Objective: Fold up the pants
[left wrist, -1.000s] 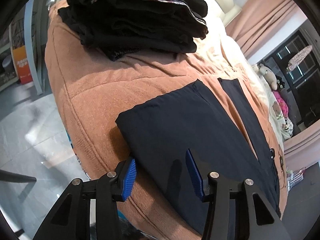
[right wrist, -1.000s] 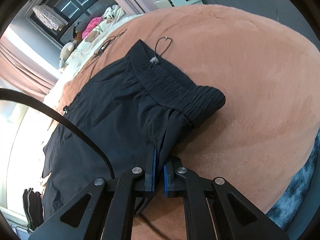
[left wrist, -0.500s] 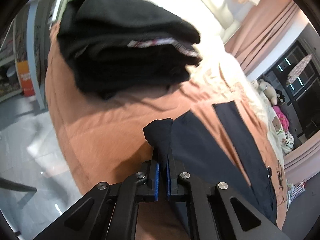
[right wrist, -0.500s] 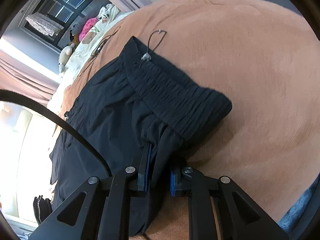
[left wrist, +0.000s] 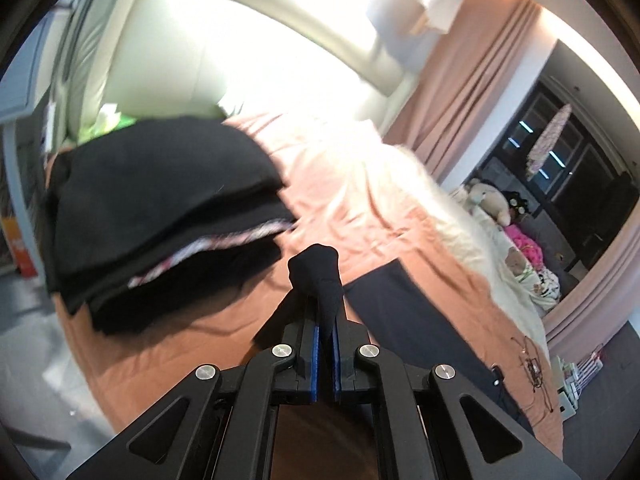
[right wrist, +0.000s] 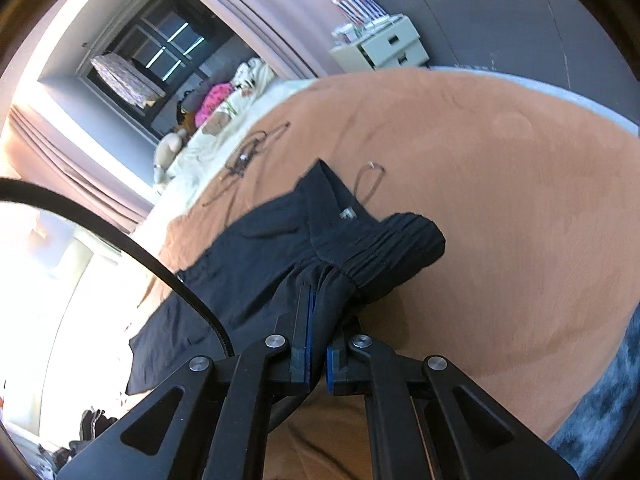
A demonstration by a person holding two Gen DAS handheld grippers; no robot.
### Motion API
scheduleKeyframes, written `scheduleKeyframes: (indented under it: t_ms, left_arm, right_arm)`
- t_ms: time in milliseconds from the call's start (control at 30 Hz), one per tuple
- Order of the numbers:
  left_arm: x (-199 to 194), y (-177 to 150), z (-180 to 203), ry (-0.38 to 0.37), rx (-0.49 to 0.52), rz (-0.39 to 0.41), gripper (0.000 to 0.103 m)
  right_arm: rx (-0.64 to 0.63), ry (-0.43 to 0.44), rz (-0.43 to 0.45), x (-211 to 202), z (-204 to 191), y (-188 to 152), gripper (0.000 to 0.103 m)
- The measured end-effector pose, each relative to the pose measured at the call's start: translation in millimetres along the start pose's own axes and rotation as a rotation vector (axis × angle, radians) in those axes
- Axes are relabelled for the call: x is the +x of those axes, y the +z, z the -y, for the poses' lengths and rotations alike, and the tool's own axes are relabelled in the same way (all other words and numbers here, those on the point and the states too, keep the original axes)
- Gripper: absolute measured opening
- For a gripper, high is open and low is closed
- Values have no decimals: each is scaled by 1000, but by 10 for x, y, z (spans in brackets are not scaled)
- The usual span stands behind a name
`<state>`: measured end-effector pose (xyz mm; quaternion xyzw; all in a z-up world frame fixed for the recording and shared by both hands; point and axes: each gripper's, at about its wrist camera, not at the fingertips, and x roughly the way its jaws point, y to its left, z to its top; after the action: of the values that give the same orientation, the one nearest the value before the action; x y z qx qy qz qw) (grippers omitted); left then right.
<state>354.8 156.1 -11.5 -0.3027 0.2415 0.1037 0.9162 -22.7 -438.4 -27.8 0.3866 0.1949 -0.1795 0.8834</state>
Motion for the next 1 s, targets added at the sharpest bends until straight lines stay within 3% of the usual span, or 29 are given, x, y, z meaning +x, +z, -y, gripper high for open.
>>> scheduleKeyframes:
  t_ms: [400, 1000]
  left_arm:
    - [264, 389, 668, -58, 82, 28, 5]
    - [1547, 575, 1566, -29, 182, -7, 5]
  right_arm:
    - [-43, -8, 36, 106, -217, 214, 2]
    - [-141, -82, 28, 1031, -726, 747, 2]
